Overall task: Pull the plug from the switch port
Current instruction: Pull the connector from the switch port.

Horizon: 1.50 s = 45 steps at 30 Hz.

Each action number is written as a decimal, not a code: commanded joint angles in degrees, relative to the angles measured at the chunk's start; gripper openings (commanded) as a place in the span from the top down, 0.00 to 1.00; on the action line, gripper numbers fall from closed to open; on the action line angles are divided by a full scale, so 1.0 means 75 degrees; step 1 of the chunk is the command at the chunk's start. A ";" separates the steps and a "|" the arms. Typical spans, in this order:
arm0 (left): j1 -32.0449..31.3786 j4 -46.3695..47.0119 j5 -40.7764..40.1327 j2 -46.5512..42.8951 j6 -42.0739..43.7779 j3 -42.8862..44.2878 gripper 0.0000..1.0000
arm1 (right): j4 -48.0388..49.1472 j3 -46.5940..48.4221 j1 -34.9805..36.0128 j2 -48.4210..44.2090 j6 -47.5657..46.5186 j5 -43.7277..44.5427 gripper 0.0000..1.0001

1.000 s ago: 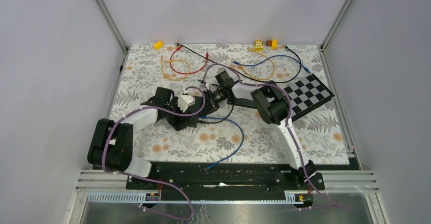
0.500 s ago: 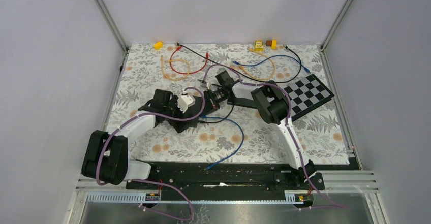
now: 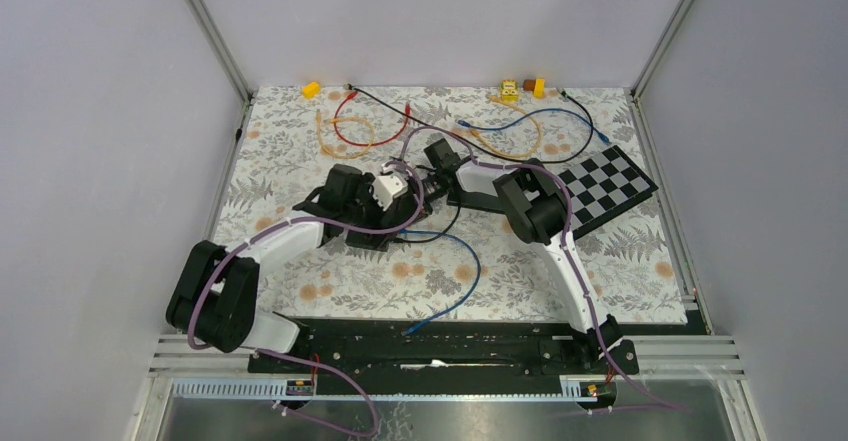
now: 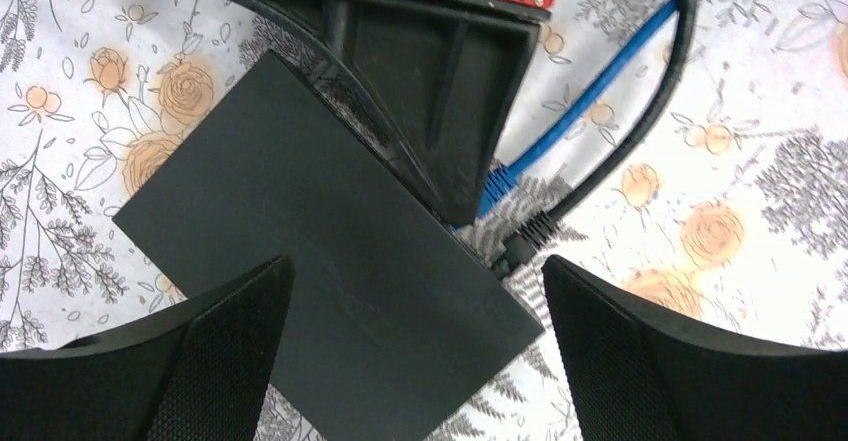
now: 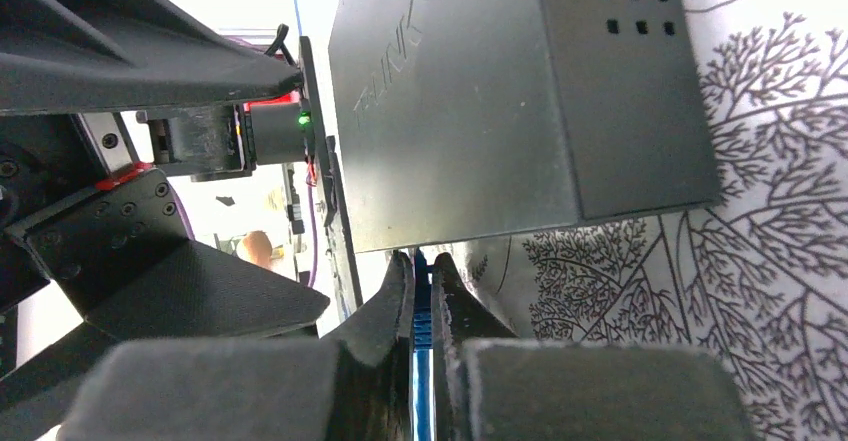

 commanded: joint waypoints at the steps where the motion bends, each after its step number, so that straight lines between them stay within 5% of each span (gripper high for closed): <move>1: -0.0182 0.0868 -0.0815 0.0449 -0.0460 0.0369 0.05 | -0.0111 -0.0047 -0.0271 0.0614 -0.0632 0.0751 1.00; 21: -0.0486 0.1138 -0.2436 0.0986 -0.0430 0.0030 0.16 | -0.0887 0.0375 -0.0290 0.0708 -0.1282 0.0926 1.00; 30: -0.0498 0.1050 -0.2171 0.0842 -0.0551 -0.0024 0.16 | 0.1959 -0.1226 -0.0292 0.0212 0.0632 0.0931 1.00; 40: -0.0497 0.1060 -0.1812 0.0819 -0.0466 -0.0118 0.17 | -0.0792 0.0317 -0.0352 0.0678 -0.1394 0.0912 1.00; 45: -0.0498 0.1090 -0.1765 0.0884 -0.0512 -0.0108 0.17 | -0.0501 0.0080 -0.0335 0.0558 -0.1198 0.0950 1.00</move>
